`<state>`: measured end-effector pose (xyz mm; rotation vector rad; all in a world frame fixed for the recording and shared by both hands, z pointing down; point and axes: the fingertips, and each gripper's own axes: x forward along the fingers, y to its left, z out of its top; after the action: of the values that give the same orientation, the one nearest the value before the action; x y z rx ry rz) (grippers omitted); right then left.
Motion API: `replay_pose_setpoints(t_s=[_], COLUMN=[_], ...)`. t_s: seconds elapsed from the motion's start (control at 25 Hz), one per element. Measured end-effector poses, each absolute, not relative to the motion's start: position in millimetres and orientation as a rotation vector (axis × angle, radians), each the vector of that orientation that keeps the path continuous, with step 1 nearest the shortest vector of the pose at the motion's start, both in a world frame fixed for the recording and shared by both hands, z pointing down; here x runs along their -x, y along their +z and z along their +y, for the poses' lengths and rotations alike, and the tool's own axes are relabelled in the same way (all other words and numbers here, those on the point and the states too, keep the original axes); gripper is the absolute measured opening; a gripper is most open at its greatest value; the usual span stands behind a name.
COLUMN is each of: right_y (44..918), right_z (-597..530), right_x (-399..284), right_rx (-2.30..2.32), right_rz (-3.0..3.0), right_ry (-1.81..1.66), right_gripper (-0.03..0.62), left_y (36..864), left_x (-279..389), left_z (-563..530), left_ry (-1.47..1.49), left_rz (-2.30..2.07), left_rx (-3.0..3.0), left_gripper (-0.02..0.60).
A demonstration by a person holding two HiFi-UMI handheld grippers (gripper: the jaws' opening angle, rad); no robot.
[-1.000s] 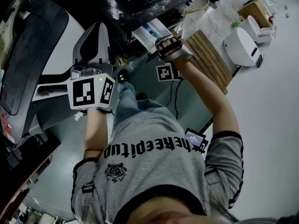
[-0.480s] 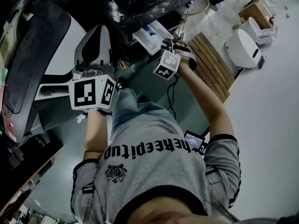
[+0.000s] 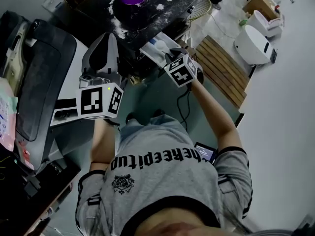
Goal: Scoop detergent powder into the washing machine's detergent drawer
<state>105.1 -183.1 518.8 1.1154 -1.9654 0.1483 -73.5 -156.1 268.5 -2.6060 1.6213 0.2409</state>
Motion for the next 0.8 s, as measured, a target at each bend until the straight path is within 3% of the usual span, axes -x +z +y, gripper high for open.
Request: replay_pose_setpoints(t_s=[0.8], right_y=[405.7], right_z=[-167.1], right_x=[-86.9], right_rx=[-1.609], right_rz=[-2.193], right_ry=[0.307], right_gripper=[0.063], left_y=[253.5], left_x=[67.5], left_z=[-161.8], left_ry=[0.269], left_rz=[1.394], left_rx=[2.742], left_gripper=[0.003])
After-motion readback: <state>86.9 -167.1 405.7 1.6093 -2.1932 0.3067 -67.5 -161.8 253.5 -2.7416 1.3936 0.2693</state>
